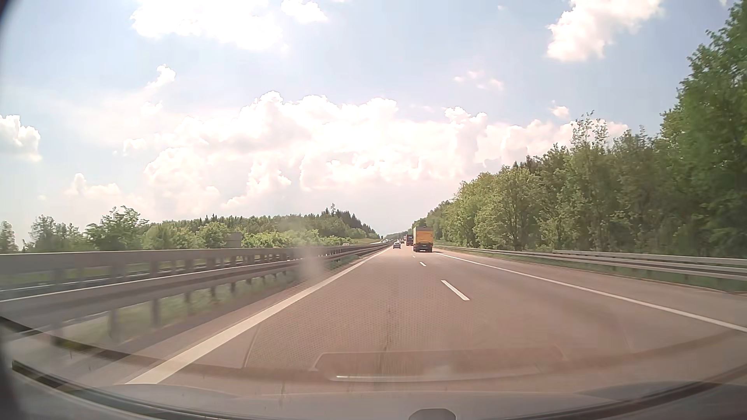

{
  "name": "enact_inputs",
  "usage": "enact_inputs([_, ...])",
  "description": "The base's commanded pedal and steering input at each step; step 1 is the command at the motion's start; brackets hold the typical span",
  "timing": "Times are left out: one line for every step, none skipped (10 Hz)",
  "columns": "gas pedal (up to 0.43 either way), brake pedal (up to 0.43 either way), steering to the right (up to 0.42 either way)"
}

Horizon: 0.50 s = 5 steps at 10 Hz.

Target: Follow the waypoints while adhering to traffic rules and regulations

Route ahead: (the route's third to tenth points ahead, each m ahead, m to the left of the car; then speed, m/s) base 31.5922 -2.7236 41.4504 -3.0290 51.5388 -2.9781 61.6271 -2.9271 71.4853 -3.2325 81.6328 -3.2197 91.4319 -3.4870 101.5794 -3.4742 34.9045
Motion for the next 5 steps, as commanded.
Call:
enact_inputs([0.319, 0.0, 0.0])
enact_inputs([0.319, 0.0, 0.0])
enact_inputs([0.319, 0.0, 0.0])
enact_inputs([0.319, 0.0, 0.0])
enact_inputs([0.319, 0.0, -0.001])
